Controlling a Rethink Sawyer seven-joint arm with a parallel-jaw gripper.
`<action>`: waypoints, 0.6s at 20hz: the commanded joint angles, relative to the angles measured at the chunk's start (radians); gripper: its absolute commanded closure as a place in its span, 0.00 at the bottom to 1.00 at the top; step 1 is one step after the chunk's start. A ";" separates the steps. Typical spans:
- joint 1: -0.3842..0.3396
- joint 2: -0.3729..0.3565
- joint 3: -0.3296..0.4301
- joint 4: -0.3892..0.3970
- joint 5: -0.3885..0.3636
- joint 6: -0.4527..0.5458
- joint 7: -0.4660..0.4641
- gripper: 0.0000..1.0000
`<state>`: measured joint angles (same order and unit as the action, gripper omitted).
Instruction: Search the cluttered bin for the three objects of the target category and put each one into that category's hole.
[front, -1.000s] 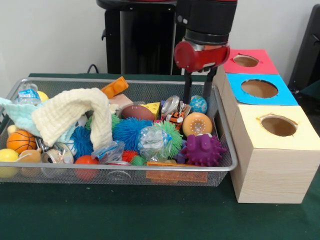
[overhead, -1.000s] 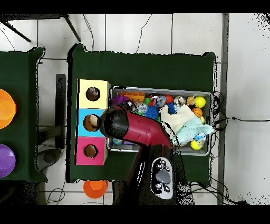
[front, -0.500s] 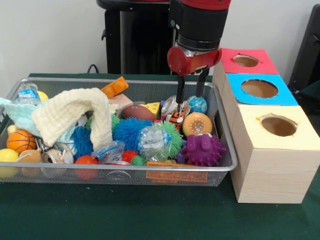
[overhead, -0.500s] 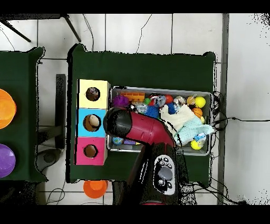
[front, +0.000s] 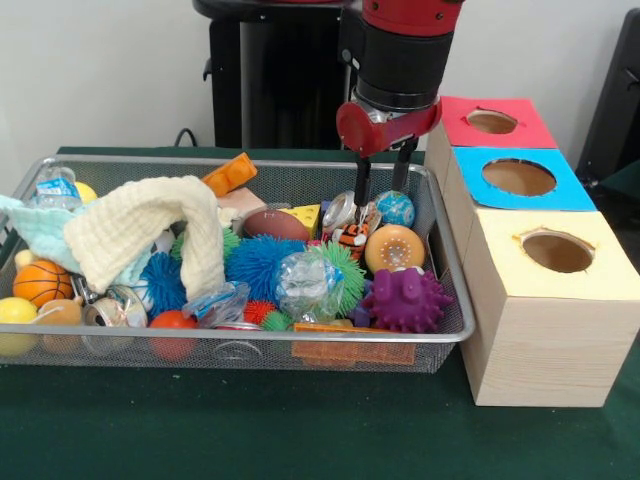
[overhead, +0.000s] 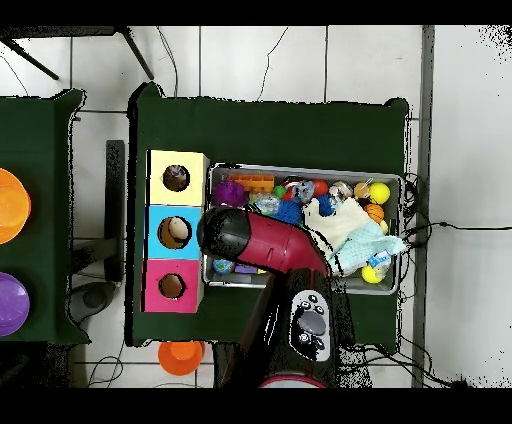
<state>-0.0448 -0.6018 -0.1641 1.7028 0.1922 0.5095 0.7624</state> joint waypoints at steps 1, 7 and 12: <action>-0.030 0.068 0.099 0.046 0.001 0.037 0.214 0.00; -0.060 0.089 0.137 0.097 -0.007 -0.068 0.200 0.00; -0.077 0.112 0.160 0.110 -0.014 -0.107 0.207 0.00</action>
<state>-0.0860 -0.5504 -0.1102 1.7320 0.1926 0.4783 0.7624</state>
